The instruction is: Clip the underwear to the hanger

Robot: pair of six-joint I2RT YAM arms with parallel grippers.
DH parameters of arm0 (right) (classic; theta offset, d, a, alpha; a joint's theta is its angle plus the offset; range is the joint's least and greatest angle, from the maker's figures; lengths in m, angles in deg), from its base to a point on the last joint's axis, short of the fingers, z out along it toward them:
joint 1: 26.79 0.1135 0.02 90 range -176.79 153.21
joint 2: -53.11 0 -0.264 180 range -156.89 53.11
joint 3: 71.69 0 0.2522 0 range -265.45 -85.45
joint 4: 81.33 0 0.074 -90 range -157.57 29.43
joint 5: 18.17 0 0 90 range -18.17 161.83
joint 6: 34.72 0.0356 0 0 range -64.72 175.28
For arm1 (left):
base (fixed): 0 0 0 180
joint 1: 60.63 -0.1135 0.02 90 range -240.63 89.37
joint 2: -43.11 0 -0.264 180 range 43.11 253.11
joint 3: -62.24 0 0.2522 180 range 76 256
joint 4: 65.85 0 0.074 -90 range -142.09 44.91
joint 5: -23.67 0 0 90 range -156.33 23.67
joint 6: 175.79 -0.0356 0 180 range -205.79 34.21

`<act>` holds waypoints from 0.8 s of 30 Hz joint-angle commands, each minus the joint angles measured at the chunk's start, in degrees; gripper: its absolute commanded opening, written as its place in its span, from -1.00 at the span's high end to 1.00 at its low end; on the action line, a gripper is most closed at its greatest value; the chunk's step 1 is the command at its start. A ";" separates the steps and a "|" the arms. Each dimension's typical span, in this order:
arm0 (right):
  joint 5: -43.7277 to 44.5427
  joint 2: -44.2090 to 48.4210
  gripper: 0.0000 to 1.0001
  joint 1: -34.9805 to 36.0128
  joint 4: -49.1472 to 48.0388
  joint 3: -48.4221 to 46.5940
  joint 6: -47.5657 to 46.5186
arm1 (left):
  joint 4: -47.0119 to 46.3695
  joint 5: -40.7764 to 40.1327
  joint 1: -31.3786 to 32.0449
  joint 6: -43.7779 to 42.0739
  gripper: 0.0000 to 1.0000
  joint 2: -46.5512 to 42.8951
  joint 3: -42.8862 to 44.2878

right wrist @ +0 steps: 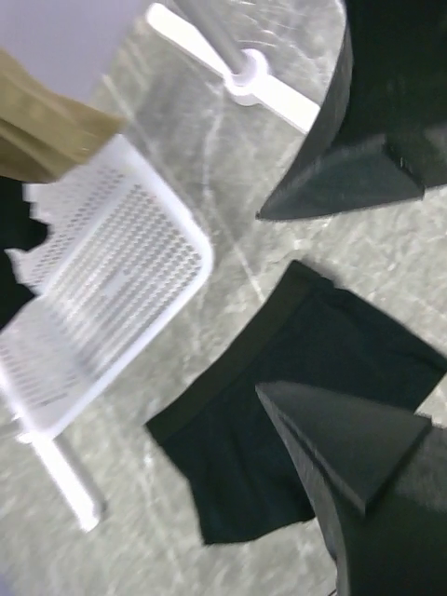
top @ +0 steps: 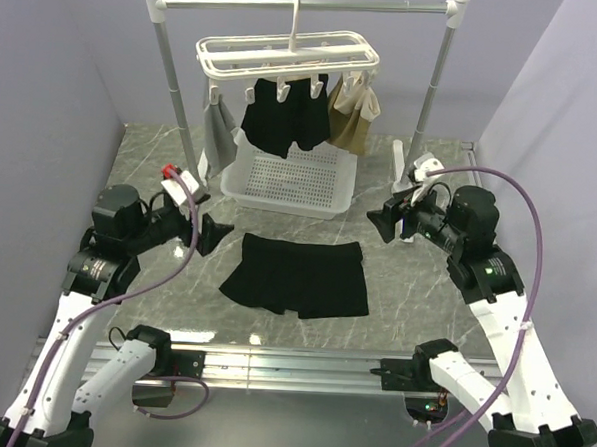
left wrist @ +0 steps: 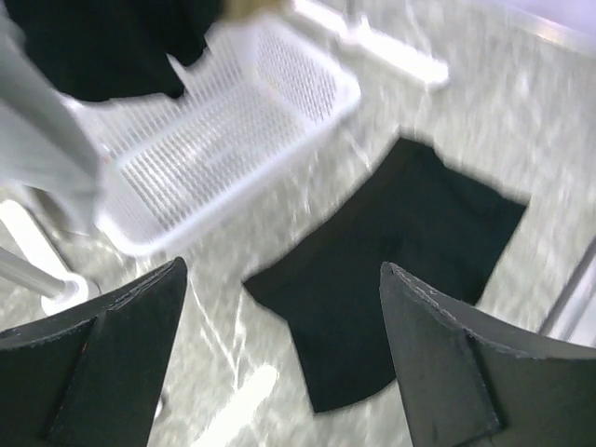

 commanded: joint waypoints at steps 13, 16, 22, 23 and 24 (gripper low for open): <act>-3.79 -10.10 -0.71 0.66 -17.94 -12.14 9.80 | -26.67 -12.45 0.06 27.51 -0.53 13.26 19.86; -2.47 -13.70 -0.70 3.99 -23.22 -14.24 9.01 | -31.32 -12.10 0.06 28.58 -0.50 13.70 19.24; 2.35 -23.01 -0.57 12.26 -32.62 -20.39 7.52 | -39.77 -8.49 0.06 25.59 -0.48 14.58 16.43; 3.50 -24.17 -0.54 13.48 -36.12 -20.75 7.08 | -40.91 -9.36 0.06 25.41 -0.48 15.02 16.60; 5.08 -25.22 -0.48 15.32 -38.15 -21.02 6.82 | -41.18 -10.33 0.06 25.24 -0.47 16.15 17.39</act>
